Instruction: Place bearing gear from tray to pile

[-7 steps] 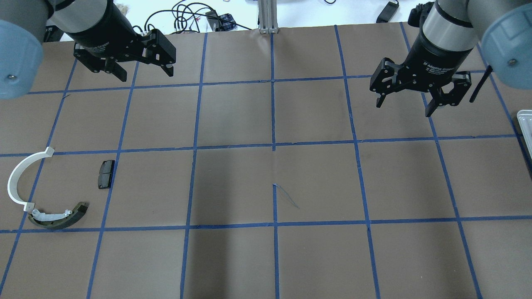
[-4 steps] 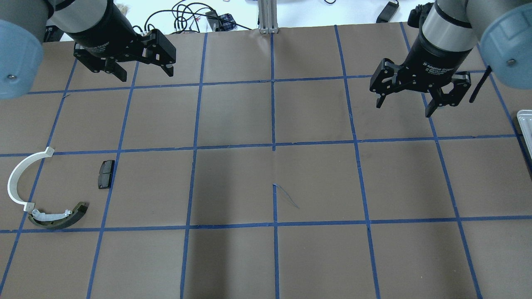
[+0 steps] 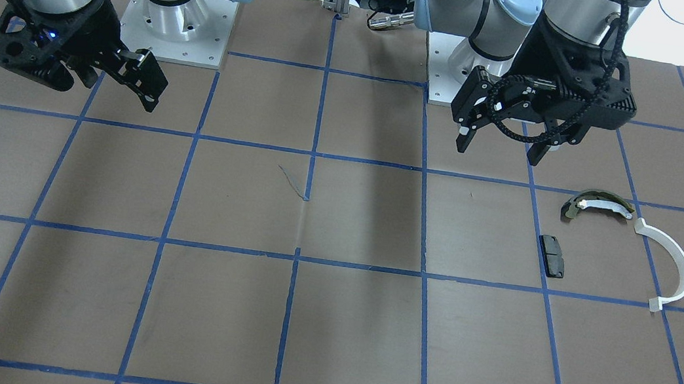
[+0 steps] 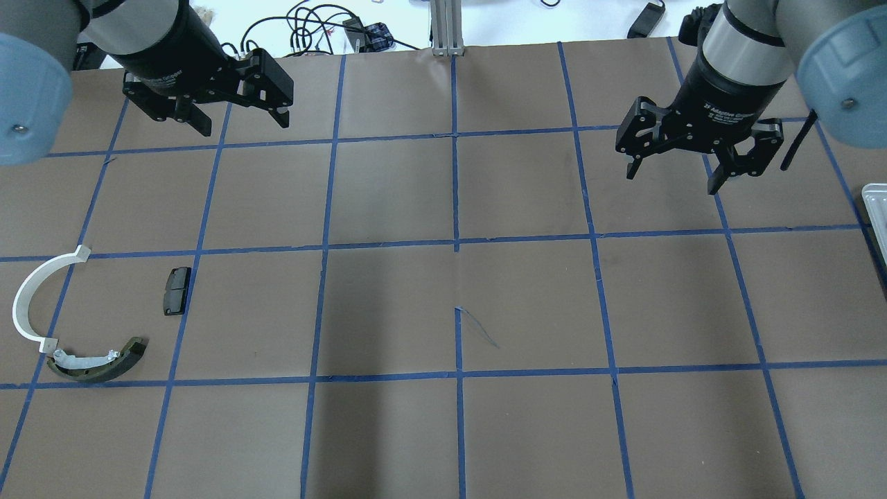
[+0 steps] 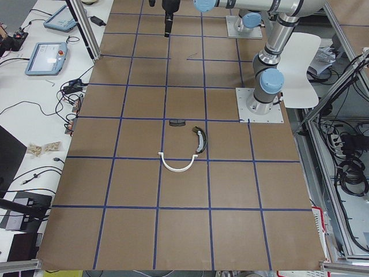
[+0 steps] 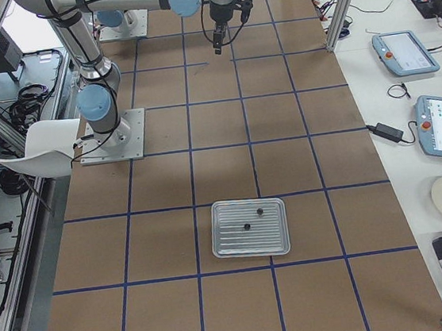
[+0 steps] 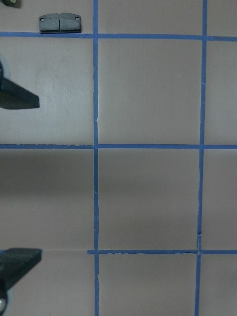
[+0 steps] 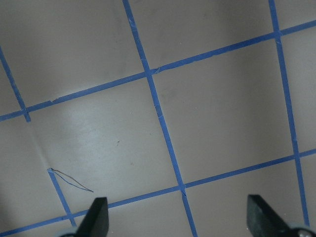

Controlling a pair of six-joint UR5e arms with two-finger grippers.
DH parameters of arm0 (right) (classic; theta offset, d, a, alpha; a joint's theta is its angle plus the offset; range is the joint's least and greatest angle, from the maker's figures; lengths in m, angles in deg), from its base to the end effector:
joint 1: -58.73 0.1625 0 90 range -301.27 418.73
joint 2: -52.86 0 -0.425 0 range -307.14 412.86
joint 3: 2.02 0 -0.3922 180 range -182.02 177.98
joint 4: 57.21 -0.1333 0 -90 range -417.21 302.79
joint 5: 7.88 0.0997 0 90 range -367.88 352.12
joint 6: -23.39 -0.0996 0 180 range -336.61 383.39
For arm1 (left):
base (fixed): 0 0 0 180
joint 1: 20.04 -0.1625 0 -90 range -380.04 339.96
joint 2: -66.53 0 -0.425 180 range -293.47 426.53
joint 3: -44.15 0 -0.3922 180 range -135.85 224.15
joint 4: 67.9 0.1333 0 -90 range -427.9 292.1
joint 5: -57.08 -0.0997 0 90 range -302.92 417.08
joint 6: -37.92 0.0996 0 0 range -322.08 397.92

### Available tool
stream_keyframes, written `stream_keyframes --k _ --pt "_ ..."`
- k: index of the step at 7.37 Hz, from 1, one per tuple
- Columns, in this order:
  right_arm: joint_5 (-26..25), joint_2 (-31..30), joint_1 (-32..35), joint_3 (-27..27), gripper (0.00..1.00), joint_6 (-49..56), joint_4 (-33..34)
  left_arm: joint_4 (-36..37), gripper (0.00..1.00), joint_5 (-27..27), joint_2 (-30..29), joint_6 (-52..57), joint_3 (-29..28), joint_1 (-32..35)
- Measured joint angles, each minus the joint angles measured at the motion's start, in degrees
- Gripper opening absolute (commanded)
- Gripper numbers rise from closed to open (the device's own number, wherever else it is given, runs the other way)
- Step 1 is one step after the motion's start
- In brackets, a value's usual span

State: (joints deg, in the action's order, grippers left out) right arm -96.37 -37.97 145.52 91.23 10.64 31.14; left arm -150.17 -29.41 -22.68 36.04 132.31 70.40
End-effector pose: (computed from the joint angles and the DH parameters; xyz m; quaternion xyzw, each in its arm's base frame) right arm 0.1089 -0.4849 0.4645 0.1392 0.9895 0.0365 0.0102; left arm -0.1432 -0.5008 0.5256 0.0097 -0.9954 0.0896 0.0323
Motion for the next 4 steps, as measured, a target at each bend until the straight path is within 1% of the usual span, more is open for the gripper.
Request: stream_keyframes --k 4 --pt "0.30 0.35 -0.50 0.00 1.00 0.19 0.22 -0.03 1.00 0.00 0.00 0.00 0.00 0.00"
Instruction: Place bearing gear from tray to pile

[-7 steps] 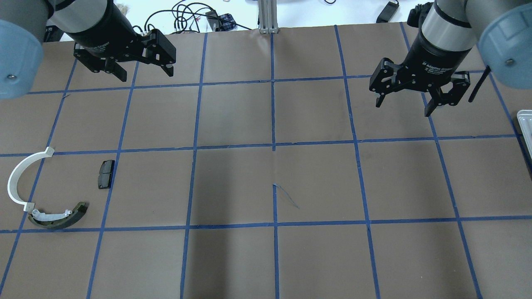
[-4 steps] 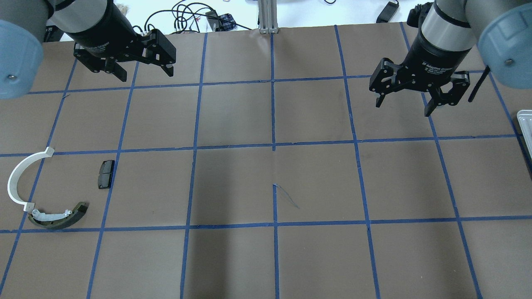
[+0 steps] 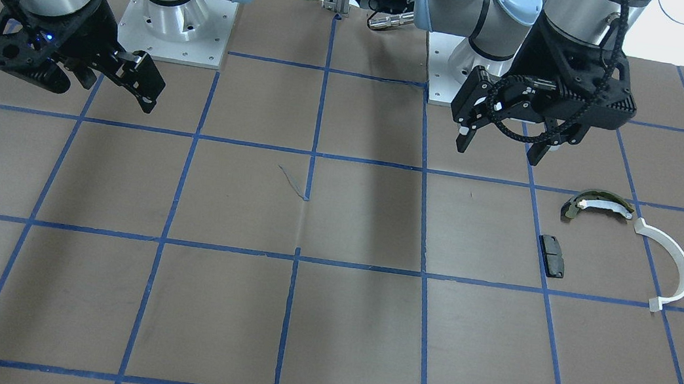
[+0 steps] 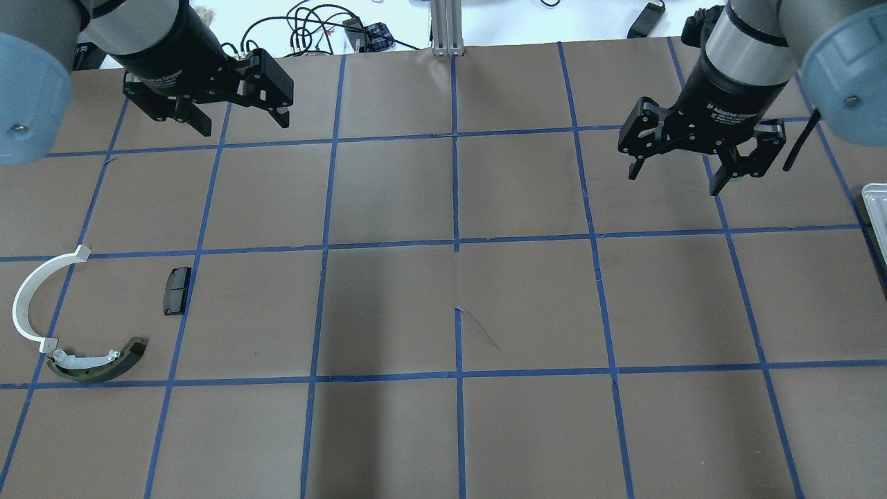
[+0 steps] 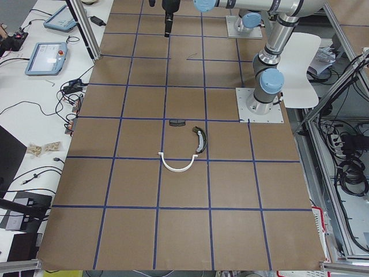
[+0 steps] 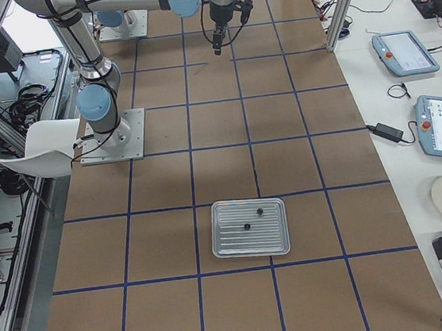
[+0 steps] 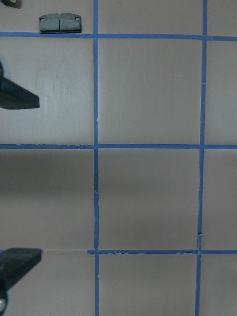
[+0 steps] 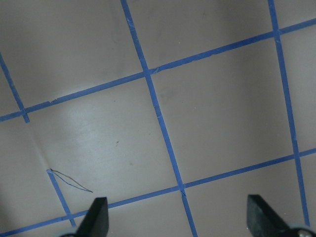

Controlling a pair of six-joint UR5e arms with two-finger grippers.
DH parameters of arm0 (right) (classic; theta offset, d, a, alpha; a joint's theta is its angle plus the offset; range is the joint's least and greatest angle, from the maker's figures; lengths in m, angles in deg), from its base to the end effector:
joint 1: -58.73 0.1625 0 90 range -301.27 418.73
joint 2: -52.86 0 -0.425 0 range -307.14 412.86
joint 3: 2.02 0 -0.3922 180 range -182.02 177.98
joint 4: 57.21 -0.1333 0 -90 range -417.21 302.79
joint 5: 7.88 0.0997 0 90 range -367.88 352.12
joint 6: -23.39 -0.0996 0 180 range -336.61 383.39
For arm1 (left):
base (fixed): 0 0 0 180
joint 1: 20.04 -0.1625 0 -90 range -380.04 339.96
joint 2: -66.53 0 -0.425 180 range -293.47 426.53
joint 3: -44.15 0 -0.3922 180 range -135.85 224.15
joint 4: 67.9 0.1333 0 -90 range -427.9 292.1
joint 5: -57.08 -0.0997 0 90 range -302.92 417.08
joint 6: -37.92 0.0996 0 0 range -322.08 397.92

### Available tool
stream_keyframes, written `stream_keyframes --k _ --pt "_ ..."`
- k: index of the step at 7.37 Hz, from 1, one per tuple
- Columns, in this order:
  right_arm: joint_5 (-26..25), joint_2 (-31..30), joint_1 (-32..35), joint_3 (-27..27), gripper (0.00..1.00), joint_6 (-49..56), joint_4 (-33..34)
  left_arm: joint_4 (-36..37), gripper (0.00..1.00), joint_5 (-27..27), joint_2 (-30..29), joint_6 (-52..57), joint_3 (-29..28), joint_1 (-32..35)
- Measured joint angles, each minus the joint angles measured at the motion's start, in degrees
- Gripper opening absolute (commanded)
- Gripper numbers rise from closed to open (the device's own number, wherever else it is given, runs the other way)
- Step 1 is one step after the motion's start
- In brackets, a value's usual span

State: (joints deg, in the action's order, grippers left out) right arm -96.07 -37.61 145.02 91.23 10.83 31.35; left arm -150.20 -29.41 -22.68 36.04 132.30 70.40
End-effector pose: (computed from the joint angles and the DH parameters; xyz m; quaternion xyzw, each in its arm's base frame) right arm 0.1051 -0.4882 0.4618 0.1420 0.9891 0.0379 0.0129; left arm -0.1432 -0.5008 0.5256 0.0097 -0.9954 0.0894 0.0323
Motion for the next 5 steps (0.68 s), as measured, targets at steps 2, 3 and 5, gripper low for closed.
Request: stream_keyframes --k 2,3,5 --pt "0.07 0.60 -0.15 0.00 1.00 0.33 0.47 0.01 1.00 0.00 0.00 -0.02 0.00 0.00" --pt "-0.09 0.85 -0.47 0.00 1.00 0.56 0.55 0.03 1.00 0.00 0.00 -0.02 0.00 0.00" --pt "-0.18 1.75 -4.49 0.00 1.00 4.60 0.56 0.03 1.00 0.00 0.00 -0.01 0.00 0.00"
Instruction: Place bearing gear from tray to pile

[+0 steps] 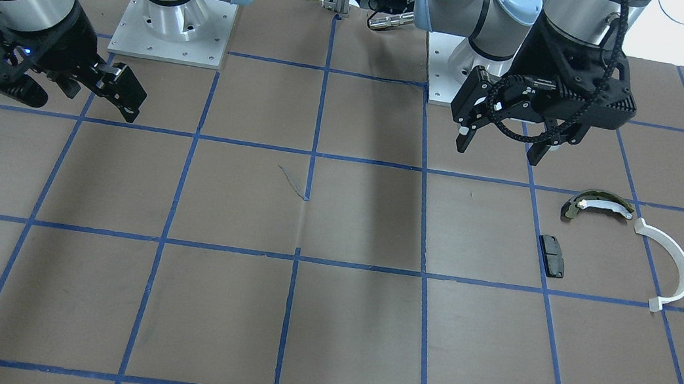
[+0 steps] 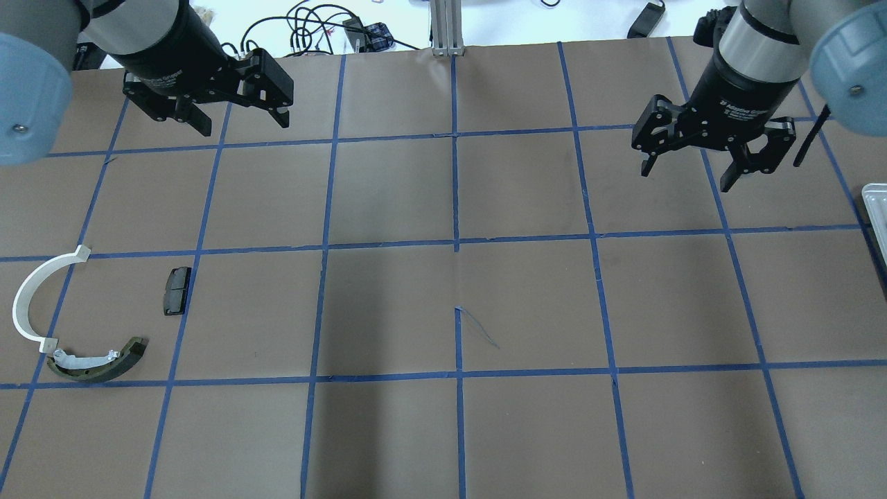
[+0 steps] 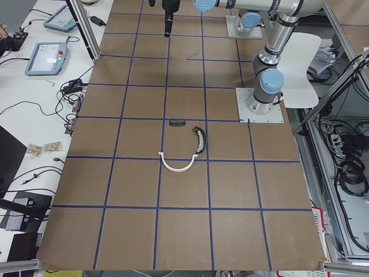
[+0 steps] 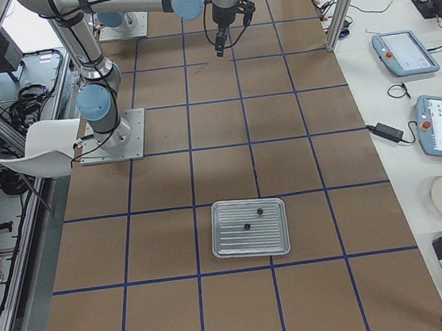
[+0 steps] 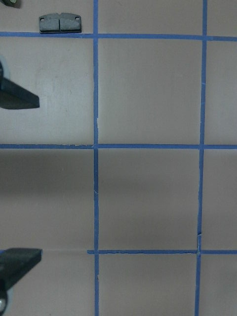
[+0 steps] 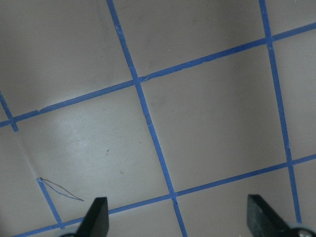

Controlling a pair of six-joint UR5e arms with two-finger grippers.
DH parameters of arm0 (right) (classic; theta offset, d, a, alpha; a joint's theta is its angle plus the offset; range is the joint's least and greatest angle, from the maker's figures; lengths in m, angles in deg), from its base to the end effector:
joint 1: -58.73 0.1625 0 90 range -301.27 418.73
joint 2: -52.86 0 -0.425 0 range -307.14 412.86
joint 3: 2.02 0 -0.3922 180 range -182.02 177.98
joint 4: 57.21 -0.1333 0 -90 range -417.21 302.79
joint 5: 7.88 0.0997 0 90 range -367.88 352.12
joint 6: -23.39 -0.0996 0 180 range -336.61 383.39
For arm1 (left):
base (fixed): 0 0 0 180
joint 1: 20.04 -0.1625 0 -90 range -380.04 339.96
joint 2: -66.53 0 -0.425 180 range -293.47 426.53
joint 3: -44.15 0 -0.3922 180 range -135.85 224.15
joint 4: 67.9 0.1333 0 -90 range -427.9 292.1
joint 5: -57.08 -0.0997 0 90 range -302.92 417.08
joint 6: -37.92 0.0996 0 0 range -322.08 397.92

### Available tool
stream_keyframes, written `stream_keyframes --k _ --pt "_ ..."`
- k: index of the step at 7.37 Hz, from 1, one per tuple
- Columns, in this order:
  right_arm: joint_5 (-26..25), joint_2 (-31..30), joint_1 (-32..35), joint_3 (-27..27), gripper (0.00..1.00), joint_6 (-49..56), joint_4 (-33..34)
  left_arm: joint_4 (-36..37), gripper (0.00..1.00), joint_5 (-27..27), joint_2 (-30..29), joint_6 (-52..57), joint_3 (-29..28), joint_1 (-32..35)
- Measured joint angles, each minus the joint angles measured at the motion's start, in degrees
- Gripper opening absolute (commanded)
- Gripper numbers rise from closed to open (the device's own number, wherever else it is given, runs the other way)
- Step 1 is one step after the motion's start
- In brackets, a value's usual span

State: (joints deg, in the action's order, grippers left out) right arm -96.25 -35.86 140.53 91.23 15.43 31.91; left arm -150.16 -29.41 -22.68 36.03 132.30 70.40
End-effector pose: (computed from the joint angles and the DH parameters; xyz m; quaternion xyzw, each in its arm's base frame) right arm 0.0648 -0.5047 0.4479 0.1410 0.9888 0.0472 0.0143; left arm -0.1432 -0.5008 0.5257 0.0098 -0.9954 0.0898 0.0323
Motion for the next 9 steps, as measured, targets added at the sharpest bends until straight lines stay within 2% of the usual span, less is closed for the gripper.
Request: stream_keyframes --k 2,4,6,9 --pt "0.11 1.51 -8.81 -0.05 1.00 12.72 0.40 0.00 1.00 0.00 0.00 0.00 0.00 0.00" --pt "-1.23 4.81 -18.53 -0.14 1.00 29.69 4.24 0.00 1.00 0.00 0.00 -0.01 0.00 0.00" --pt "-2.56 9.65 -27.07 -0.52 1.00 45.57 11.54 0.00 1.00 0.00 0.00 0.00 0.00 0.00" --pt "-4.09 18.96 -34.96 -1.95 1.00 62.82 25.64 0.00 1.00 0.00 0.00 -0.03 0.00 0.00"
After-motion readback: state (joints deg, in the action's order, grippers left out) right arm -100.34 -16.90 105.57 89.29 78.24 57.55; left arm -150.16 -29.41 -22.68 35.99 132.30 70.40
